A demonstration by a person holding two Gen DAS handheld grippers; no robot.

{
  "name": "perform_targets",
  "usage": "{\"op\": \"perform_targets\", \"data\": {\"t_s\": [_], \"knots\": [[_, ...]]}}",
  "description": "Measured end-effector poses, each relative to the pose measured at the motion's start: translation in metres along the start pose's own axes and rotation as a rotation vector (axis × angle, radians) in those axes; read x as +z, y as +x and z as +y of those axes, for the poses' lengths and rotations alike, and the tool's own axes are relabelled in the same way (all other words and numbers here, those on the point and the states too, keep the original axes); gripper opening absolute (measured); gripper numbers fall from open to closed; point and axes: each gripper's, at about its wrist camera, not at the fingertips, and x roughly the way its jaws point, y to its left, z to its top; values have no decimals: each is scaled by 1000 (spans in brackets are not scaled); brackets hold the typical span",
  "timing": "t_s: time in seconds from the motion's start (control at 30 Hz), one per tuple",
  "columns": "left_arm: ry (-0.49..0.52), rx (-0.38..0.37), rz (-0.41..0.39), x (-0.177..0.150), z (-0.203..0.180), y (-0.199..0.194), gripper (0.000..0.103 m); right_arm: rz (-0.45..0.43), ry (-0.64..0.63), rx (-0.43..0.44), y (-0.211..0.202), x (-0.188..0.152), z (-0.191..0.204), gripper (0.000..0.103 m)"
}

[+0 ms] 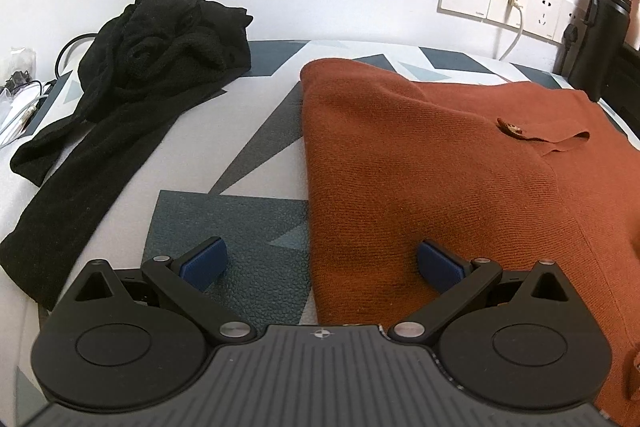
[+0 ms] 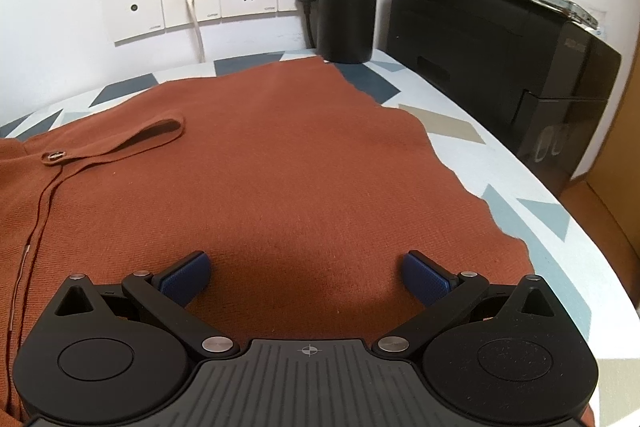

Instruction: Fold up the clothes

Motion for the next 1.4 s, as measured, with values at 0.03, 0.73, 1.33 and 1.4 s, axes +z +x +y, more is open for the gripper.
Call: {"op": "perform_targets", "data": {"t_s": [0.03,0.73,1.33,1.4], "knots": [[-2,2,0,0,0,0,103,4,-2,1,0,1,0,102],[-13,9,73,9,1,3,103,35,-27,23,4,7,0,102],[-10,-105,112,12,13,-26,103,-27,4,66,-45,30,-42,102],[-10,-119,97,9,12,-38,103,-18,-10,55,-53,24,-46,102]]}}
